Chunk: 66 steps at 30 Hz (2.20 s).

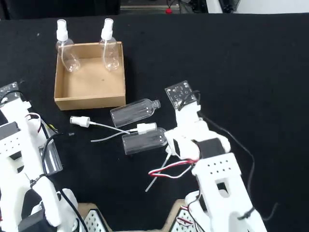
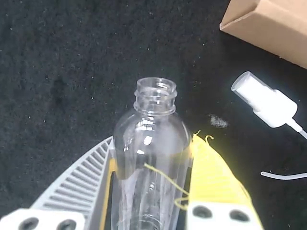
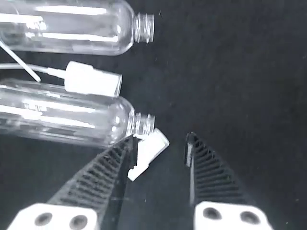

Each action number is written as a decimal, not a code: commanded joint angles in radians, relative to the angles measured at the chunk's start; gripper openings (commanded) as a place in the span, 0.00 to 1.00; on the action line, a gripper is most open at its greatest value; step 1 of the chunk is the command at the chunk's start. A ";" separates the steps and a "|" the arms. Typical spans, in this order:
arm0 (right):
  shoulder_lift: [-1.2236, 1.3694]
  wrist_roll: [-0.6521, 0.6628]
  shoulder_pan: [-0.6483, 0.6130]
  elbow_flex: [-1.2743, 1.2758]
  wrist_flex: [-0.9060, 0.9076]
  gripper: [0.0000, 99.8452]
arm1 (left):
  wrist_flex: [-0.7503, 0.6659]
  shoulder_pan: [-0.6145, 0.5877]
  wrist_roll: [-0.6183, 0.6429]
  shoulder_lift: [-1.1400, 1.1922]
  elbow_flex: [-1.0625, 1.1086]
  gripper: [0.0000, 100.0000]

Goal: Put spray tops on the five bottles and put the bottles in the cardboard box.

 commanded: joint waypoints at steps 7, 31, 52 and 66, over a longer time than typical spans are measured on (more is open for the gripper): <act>0.205 0.009 0.009 -0.064 0.023 0.16 | -0.012 0.008 0.012 -0.035 -0.015 0.11; 0.496 -0.301 -0.106 -0.153 -0.055 0.16 | -0.015 0.008 0.011 -0.038 0.004 0.11; 0.503 -0.180 -0.015 -0.079 -0.155 0.16 | -0.014 0.008 0.012 -0.038 0.004 0.11; 0.435 -0.057 0.098 -0.243 -0.091 0.01 | -0.014 0.007 0.011 -0.038 0.004 0.11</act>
